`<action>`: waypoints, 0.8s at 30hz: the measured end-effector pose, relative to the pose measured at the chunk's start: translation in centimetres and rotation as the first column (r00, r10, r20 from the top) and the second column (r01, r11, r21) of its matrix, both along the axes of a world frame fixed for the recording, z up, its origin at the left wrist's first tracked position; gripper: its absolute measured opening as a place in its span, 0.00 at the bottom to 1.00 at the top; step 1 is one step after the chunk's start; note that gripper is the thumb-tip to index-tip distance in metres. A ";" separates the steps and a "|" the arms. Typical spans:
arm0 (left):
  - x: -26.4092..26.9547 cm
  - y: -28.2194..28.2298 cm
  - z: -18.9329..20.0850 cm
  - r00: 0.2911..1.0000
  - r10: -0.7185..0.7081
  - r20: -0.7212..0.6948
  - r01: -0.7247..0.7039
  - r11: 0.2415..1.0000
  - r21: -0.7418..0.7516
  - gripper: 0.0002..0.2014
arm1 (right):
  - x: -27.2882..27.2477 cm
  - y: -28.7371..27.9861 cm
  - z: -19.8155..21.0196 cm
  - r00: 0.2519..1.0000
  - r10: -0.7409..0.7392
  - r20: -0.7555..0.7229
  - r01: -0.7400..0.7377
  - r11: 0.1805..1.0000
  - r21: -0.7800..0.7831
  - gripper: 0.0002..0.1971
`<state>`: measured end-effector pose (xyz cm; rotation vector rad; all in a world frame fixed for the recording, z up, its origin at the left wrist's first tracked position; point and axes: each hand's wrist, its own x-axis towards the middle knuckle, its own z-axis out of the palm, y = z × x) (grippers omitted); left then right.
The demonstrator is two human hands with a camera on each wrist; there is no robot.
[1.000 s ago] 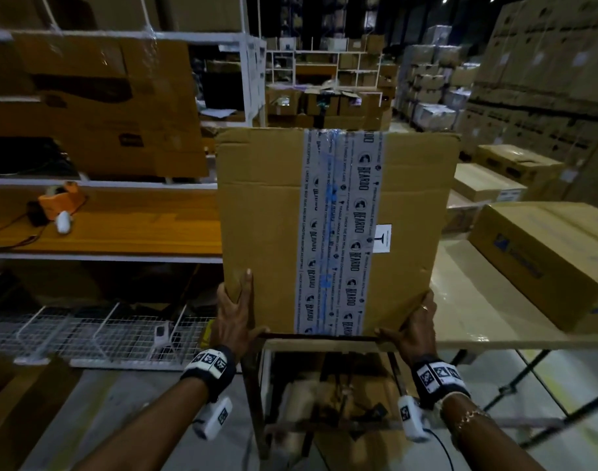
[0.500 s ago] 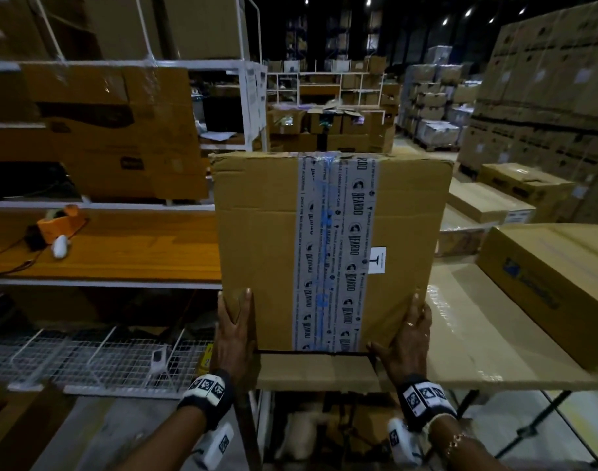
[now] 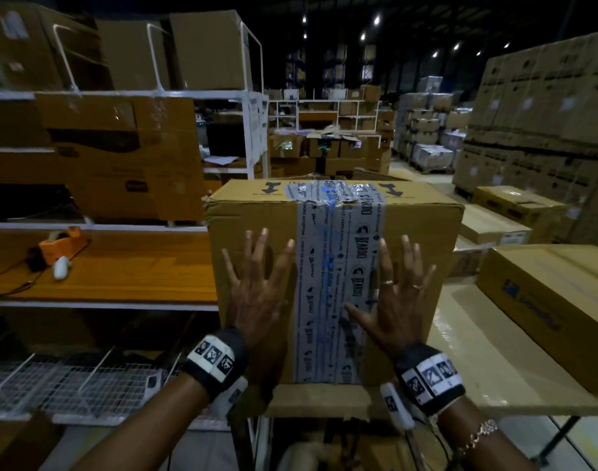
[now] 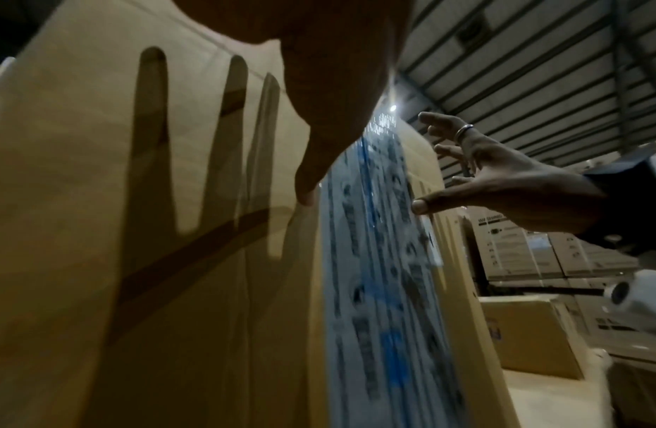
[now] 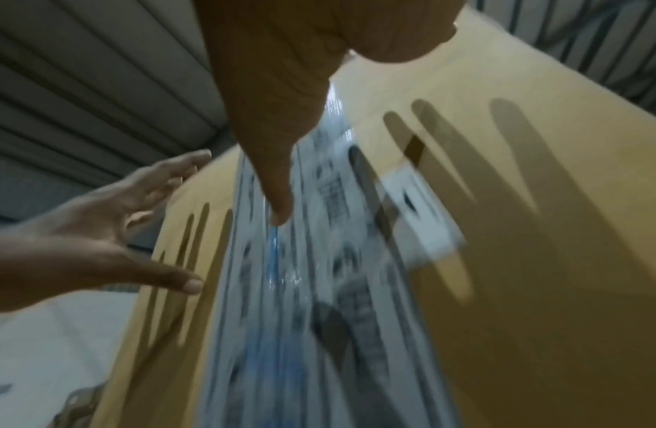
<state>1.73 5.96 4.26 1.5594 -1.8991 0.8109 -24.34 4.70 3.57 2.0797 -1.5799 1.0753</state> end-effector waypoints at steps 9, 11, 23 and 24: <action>0.5 -2.0 7.6 0.999 0.044 0.017 -0.045 0.998 0.055 0.68 | -0.1 -1.6 10.1 0.965 -0.031 -0.262 0.060 0.993 0.104 0.67; 0.3 -1.1 7.5 0.999 0.043 0.008 -0.043 0.999 0.033 0.65 | 0.1 -0.8 9.8 0.962 -0.047 -0.270 0.076 0.992 0.096 0.64; 0.7 8.5 8.0 0.989 -0.147 -0.011 0.138 0.951 -0.277 0.26 | -0.7 8.2 10.5 0.994 -0.105 0.043 0.111 0.980 -0.163 0.33; 0.9 8.8 8.5 0.983 -0.182 -0.026 0.168 0.945 -0.280 0.22 | -1.3 8.1 11.4 0.987 -0.147 0.059 0.154 0.977 -0.149 0.36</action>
